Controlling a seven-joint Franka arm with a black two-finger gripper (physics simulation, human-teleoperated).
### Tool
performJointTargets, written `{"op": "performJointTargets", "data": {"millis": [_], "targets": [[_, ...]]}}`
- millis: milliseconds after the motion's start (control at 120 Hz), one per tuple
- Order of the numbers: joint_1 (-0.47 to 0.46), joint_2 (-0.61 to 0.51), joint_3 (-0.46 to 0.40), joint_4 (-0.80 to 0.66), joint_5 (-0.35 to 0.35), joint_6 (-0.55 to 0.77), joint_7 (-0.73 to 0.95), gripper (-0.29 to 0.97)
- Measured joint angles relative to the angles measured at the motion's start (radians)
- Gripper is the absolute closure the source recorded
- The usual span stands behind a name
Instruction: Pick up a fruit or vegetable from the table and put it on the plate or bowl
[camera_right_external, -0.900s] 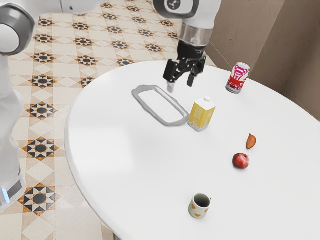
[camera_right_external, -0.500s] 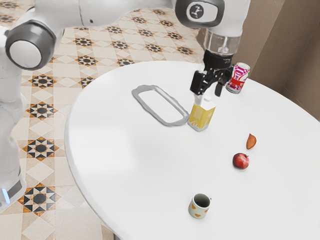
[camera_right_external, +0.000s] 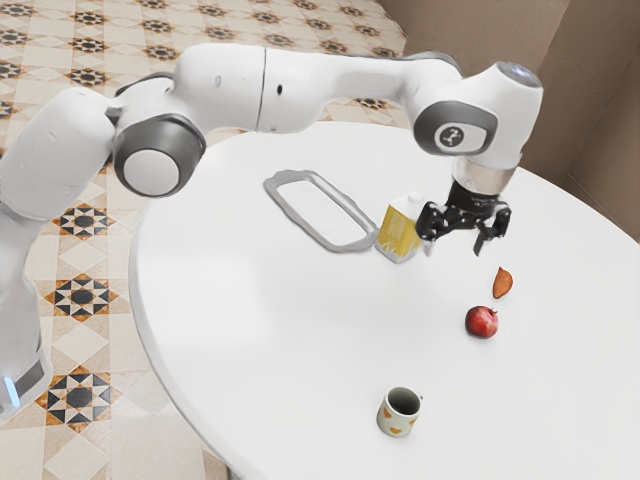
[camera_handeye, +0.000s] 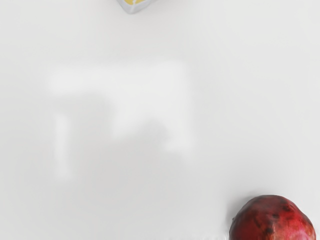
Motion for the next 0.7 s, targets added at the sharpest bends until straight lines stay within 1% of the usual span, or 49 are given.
{"op": "performJointTargets", "data": {"millis": [200, 333, 367, 442, 492, 700], "targets": [[0.019, 0.017, -0.013, 0.000, 0.024, 0.113, 0.269, 0.00], [0.003, 0.026, -0.014, -0.012, 0.026, 0.161, 0.404, 0.00], [-0.005, 0.031, -0.014, -0.020, 0.026, 0.172, 0.433, 0.00], [-0.037, -0.001, -0.010, -0.108, 0.022, 0.209, 0.489, 0.00], [-0.047, -0.012, -0.010, -0.138, 0.021, 0.231, 0.522, 0.00], [-0.050, 0.011, -0.013, -0.154, 0.017, 0.304, 0.631, 0.00]]}}
